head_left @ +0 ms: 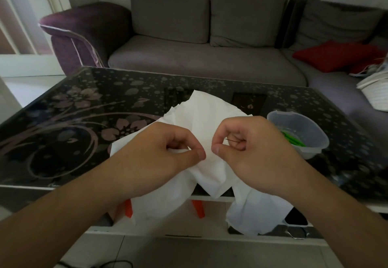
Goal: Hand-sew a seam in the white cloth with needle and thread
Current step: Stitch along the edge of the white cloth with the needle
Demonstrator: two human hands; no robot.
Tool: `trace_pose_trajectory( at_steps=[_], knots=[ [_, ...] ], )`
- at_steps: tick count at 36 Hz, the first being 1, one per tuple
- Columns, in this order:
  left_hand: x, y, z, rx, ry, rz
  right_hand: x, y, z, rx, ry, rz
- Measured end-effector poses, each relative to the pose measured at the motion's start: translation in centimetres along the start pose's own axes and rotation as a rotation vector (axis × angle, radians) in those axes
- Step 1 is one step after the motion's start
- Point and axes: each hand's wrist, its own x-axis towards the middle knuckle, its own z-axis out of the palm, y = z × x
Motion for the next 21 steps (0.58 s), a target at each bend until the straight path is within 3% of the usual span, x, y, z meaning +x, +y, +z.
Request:
trace_pose_trajectory(
  at_steps=[14,21],
  knots=[
    [-0.17,0.12,-0.18,-0.011,0.02,-0.021,0.35,0.12,-0.07,-0.052,0.154,0.144],
    [-0.33,0.24,-0.58,-0.043,0.035,0.027,0.56,0.27,-0.94,0.267,0.339,0.306]
  ],
)
